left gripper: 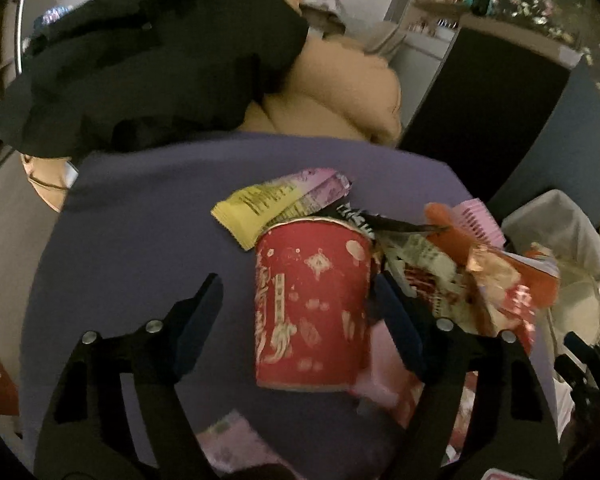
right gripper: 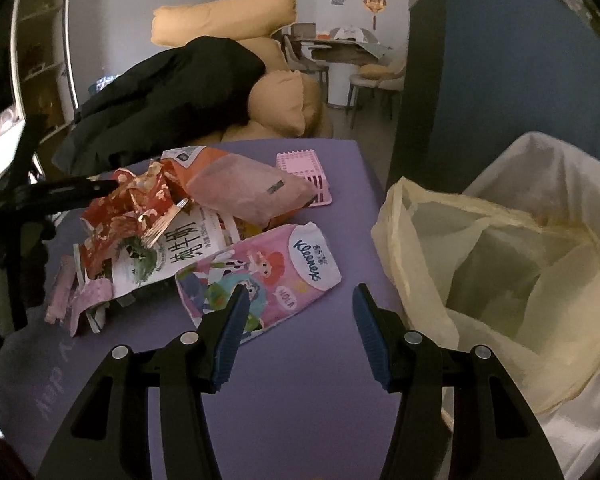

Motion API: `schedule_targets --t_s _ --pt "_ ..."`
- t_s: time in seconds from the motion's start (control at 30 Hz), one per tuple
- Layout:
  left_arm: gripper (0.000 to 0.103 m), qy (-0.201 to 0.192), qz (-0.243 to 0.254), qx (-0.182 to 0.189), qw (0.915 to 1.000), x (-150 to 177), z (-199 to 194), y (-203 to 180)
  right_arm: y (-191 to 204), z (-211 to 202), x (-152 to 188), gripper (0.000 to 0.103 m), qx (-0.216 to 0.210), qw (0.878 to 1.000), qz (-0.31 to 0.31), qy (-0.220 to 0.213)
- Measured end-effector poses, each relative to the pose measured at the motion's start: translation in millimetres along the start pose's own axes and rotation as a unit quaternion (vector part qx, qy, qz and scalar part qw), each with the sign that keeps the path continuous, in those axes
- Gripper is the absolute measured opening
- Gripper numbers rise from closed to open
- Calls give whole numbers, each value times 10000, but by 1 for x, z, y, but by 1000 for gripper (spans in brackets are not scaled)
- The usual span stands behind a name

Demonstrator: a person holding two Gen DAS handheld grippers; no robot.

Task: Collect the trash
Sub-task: 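Grasp the red paper cup with the left tool while the right tool grasps the pink Kleenex pack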

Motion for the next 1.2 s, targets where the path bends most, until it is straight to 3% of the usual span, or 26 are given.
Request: schedule_targets --t_s 0.07,0.1,0.13,0.23,0.4,0.57,0.8,1.03,1.2 --pt "70 169 6 64 9998 1 7 -2 1 0 -4 51 -66 10000 -53 -2" --pt "62 265 1 114 9996 3 10 -3 1 1 -6 51 -115 9999 -73 24" --pt "60 301 -4 141 9994 4 10 -4 2 4 -8 51 -212 9997 -114 104" --pt "55 207 -56 245 9995 13 1 -4 10 20 -14 51 -484 9969 -461 423" --pt "54 76 -262 455 9986 25 -16 -2 4 45 -22 51 -201 9972 -527 494" --pt "54 37 -285 454 9986 29 -24 -5 -10 72 -39 51 -651 9940 -467 749" --pt "55 -75 -418 538 9976 37 -39 -3 -22 94 -42 51 -897 9904 -407 973" --pt "55 -206 -371 507 9978 33 -48 -8 -8 91 -37 51 -769 9871 -951 1033" --pt "55 -253 -365 508 9977 29 -53 -12 -4 88 -37 30 -631 9862 -1099 1063"
Point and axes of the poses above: each gripper's, at about its wrist camera, not at the fingertips, and z roughly the way its jaws point, y to its left, x to its underside, the point moved 1 cm from there along z, roughly the way its jaws point, and after that the axes turned 2 degrees about y, right-handed, at the moved point
